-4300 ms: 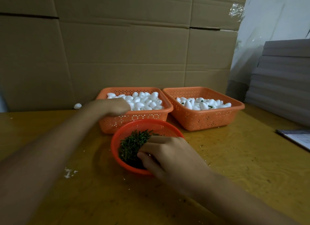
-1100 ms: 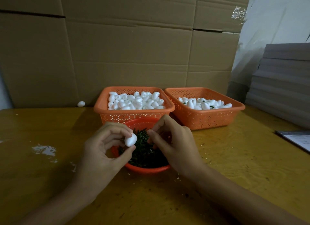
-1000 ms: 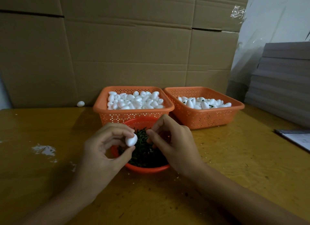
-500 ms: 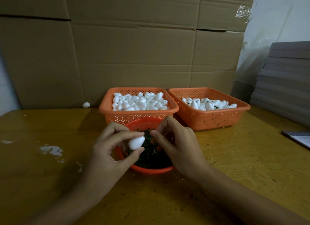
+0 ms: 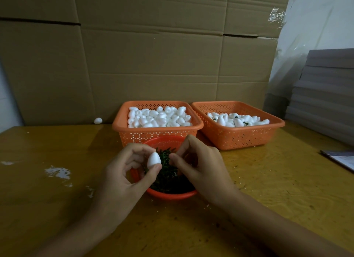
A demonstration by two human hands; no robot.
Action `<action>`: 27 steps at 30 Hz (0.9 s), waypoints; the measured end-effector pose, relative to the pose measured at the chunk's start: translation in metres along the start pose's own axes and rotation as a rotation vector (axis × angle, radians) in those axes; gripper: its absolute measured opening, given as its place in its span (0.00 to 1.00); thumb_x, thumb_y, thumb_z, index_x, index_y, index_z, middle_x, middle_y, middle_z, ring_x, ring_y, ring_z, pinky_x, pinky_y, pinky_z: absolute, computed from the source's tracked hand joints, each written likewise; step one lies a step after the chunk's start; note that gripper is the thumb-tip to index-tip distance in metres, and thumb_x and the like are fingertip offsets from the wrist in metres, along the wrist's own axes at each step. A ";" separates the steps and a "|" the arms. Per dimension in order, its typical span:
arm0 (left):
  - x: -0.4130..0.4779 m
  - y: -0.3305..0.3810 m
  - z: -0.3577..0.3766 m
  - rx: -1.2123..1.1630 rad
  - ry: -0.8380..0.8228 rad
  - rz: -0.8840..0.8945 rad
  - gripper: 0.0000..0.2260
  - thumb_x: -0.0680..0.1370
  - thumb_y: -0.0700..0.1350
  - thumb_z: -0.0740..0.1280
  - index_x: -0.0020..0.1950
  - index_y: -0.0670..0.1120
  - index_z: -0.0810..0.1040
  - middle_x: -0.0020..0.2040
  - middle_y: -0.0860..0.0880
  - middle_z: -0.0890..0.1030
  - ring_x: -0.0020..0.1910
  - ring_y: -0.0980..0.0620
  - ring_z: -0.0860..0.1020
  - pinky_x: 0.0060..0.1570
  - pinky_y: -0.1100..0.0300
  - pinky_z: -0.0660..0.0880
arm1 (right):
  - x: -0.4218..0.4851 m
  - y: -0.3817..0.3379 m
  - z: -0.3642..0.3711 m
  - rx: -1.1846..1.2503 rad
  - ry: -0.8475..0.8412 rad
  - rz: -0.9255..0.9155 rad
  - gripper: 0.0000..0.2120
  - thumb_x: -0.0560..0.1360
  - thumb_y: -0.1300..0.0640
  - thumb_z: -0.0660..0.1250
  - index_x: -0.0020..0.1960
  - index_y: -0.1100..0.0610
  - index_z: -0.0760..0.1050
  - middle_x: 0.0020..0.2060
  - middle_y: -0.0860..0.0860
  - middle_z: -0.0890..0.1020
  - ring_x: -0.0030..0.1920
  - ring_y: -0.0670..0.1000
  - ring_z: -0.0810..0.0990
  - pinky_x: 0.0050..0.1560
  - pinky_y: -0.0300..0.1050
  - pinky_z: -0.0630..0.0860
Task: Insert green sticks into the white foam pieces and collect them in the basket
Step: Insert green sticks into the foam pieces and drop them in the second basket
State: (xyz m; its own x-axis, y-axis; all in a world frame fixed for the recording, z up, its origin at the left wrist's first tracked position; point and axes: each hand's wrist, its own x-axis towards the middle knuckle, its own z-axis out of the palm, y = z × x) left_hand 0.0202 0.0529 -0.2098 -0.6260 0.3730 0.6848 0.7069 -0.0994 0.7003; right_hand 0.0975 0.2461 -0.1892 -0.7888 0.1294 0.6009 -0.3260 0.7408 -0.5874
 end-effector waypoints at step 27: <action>0.003 -0.001 -0.002 0.091 0.002 0.170 0.11 0.71 0.34 0.74 0.49 0.48 0.81 0.56 0.52 0.81 0.57 0.46 0.82 0.51 0.62 0.81 | -0.001 0.001 0.001 -0.066 0.005 -0.014 0.09 0.79 0.46 0.73 0.47 0.49 0.76 0.37 0.46 0.82 0.34 0.51 0.81 0.35 0.58 0.77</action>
State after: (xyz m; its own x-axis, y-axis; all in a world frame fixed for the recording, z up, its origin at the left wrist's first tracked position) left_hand 0.0170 0.0529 -0.2077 -0.4960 0.3558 0.7921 0.8291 -0.0769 0.5538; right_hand 0.0977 0.2462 -0.1913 -0.7815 0.1218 0.6118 -0.3018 0.7845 -0.5417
